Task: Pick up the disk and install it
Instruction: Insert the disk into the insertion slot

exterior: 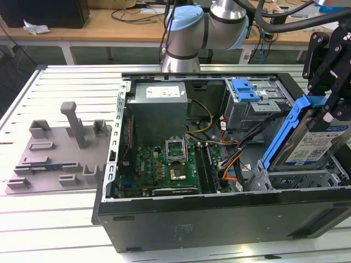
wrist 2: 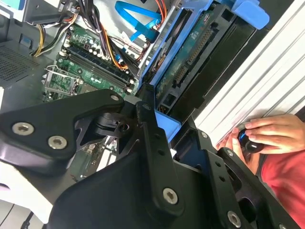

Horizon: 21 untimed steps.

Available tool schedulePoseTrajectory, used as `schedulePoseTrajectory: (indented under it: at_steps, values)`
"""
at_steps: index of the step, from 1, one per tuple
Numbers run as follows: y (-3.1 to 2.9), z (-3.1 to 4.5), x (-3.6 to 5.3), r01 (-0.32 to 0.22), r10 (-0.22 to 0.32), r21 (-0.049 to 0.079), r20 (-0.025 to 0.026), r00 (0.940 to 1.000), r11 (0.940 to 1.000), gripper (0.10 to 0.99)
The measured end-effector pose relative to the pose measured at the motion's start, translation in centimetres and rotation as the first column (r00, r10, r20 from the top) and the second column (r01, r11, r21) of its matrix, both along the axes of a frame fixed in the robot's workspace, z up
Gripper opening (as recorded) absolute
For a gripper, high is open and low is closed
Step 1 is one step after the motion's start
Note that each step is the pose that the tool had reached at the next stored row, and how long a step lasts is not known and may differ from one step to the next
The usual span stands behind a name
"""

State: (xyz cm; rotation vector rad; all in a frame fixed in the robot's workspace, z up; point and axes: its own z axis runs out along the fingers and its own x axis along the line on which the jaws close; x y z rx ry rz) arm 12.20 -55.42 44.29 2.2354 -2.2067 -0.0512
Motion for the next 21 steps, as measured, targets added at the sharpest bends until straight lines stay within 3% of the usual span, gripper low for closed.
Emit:
schedulePoseTrajectory:
  at_steps: [21]
  values:
    - [0.00, -1.52, 0.00, 0.000, 0.000, 0.000, 0.0000, 1.0000, 1.0000, 0.369]
